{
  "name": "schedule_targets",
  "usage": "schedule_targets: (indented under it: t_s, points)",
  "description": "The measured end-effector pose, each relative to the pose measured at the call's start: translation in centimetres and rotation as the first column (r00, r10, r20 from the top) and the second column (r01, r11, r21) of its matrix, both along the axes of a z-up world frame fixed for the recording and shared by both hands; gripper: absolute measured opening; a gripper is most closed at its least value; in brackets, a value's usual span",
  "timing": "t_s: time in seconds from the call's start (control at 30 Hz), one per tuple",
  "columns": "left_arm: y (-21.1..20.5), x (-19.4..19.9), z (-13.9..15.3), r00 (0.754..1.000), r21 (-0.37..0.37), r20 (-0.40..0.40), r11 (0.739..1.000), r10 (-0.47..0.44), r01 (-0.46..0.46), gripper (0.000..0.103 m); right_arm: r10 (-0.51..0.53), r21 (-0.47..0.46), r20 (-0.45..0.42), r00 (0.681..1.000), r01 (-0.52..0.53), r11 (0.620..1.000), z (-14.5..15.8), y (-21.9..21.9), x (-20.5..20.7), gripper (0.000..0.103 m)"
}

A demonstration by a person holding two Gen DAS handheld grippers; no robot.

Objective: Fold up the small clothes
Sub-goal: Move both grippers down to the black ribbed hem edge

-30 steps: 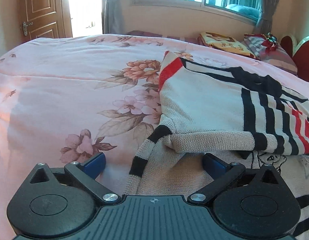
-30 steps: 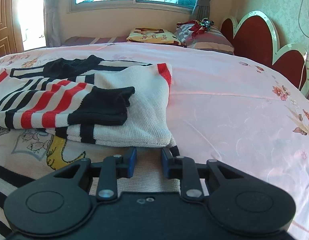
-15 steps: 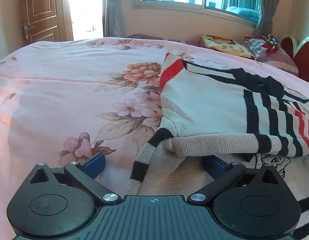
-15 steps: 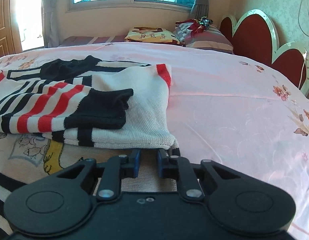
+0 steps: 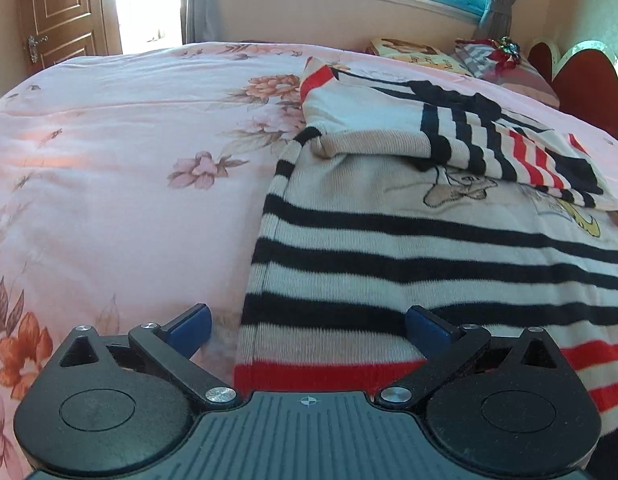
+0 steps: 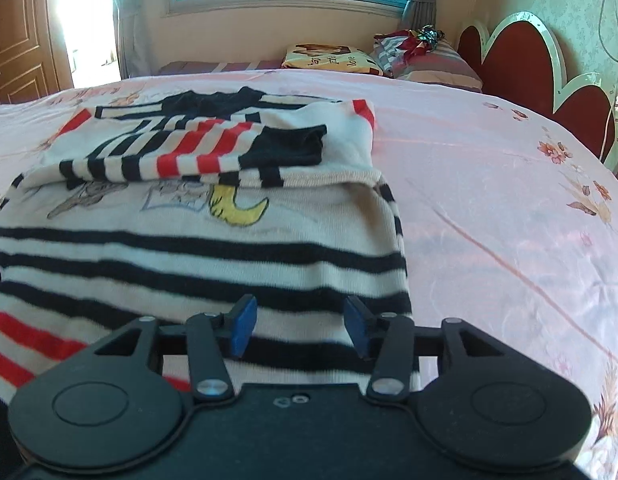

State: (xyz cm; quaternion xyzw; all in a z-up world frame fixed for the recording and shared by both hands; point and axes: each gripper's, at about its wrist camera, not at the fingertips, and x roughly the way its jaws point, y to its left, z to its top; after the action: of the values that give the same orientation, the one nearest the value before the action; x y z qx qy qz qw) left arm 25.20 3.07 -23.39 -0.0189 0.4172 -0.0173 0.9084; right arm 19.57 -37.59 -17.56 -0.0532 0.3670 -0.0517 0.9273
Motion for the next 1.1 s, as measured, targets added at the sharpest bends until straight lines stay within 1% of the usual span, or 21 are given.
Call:
schedule_targets:
  t_s: [0.1, 0.13, 0.17, 0.2, 0.23, 0.37, 0.47, 0.57, 0.63, 0.67, 0.73, 0.77, 0.8, 0.83, 0.9, 0.93, 1.0, 1.03, 1.1]
  points:
    - [-0.1, -2.0, 0.0, 1.0, -0.006, -0.014, 1.0, -0.018, 0.018, 0.102, -0.016, -0.021, -0.004, 1.0, 0.016, 1.0, -0.6, 0.2, -2.5, 0.047]
    - [-0.1, -2.7, 0.1, 1.0, -0.008, -0.018, 1.0, -0.024, 0.024, 0.102, -0.022, -0.032, -0.003, 1.0, 0.021, 0.999, -0.6, 0.3, -3.4, 0.049]
    - [-0.1, -3.3, 0.1, 0.999, -0.009, -0.021, 0.999, -0.032, 0.031, 0.102, -0.031, -0.04, -0.003, 1.0, 0.031, 0.999, -0.5, 0.2, -4.0, 0.052]
    - [0.0, -3.9, 0.2, 0.999, -0.012, -0.025, 0.999, -0.039, 0.038, 0.102, -0.047, -0.047, -0.001, 0.999, 0.047, 0.998, -0.5, 0.0, -4.8, 0.06]
    - [0.0, -4.4, 0.2, 0.999, -0.017, -0.029, 0.999, -0.046, 0.045, 0.102, -0.06, -0.048, 0.0, 0.998, 0.06, 0.997, -0.5, -0.2, -5.6, 0.063]
    - [0.3, -6.1, 0.3, 0.996, -0.024, -0.035, 0.997, -0.08, 0.079, 0.102, -0.091, -0.014, -0.026, 0.996, 0.09, 0.996, -0.8, -1.2, -8.0, 0.063]
    - [0.4, -7.3, 0.4, 0.994, -0.031, -0.041, 0.994, -0.102, 0.1, 0.102, -0.113, 0.041, -0.045, 0.993, 0.115, 0.993, -0.8, -1.6, -9.2, 0.06]
    - [0.4, -8.4, 0.5, 0.991, -0.049, -0.052, 0.991, -0.124, 0.122, 0.101, -0.117, 0.099, -0.06, 0.991, 0.122, 0.988, -0.8, -1.6, -10.0, 0.048]
    - [0.4, -9.4, 0.7, 0.988, -0.062, -0.053, 0.988, -0.145, 0.141, 0.093, -0.11, 0.123, -0.072, 0.991, 0.119, 0.985, -0.8, -1.3, -10.3, 0.038]
    - [0.4, -9.8, 0.8, 0.987, -0.07, -0.056, 0.986, -0.154, 0.15, 0.091, -0.107, 0.134, -0.079, 0.991, 0.117, 0.984, -0.7, -1.2, -10.5, 0.037]
    - [0.8, -10.7, 1.1, 0.985, -0.099, -0.065, 0.983, -0.161, 0.155, 0.082, -0.103, 0.17, -0.093, 0.99, 0.118, 0.978, -0.6, -1.2, -10.9, 0.032]
    - [0.9, -11.0, 1.3, 0.984, -0.116, -0.073, 0.981, -0.163, 0.154, 0.081, -0.101, 0.187, -0.1, 0.99, 0.118, 0.975, -0.6, -1.3, -11.1, 0.031]
    - [1.1, -11.2, 1.4, 0.983, -0.133, -0.08, 0.98, -0.163, 0.151, 0.077, -0.097, 0.201, -0.106, 0.99, 0.117, 0.973, -0.6, -1.4, -11.2, 0.028]
    - [1.3, -11.4, 1.5, 0.983, -0.152, -0.088, 0.978, -0.16, 0.145, 0.074, -0.094, 0.213, -0.112, 0.989, 0.116, 0.97, -0.5, -1.5, -11.3, 0.023]
    - [1.8, -11.6, 1.6, 0.982, -0.202, -0.107, 0.971, -0.154, 0.131, 0.069, -0.091, 0.235, -0.121, 0.988, 0.118, 0.965, -0.4, -1.6, -11.6, 0.019]
    - [2.0, -11.7, 1.7, 0.981, -0.226, -0.116, 0.966, -0.155, 0.126, 0.066, -0.092, 0.247, -0.125, 0.988, 0.121, 0.961, -0.4, -1.8, -11.7, 0.018]
    - [2.4, -11.8, 1.6, 0.979, -0.266, -0.132, 0.957, -0.155, 0.115, 0.065, -0.097, 0.255, -0.128, 0.987, 0.128, 0.958, -0.4, -1.9, -11.8, 0.018]
    - [2.6, -11.8, 1.6, 0.979, -0.287, -0.138, 0.952, -0.152, 0.108, 0.065, -0.102, 0.251, -0.127, 0.987, 0.131, 0.959, -0.4, -2.0, -11.8, 0.023]
    - [2.9, -11.6, 1.5, 0.978, -0.325, -0.154, 0.942, -0.143, 0.087, 0.065, -0.108, 0.258, -0.131, 0.985, 0.139, 0.956, -0.4, -2.1, -11.8, 0.025]
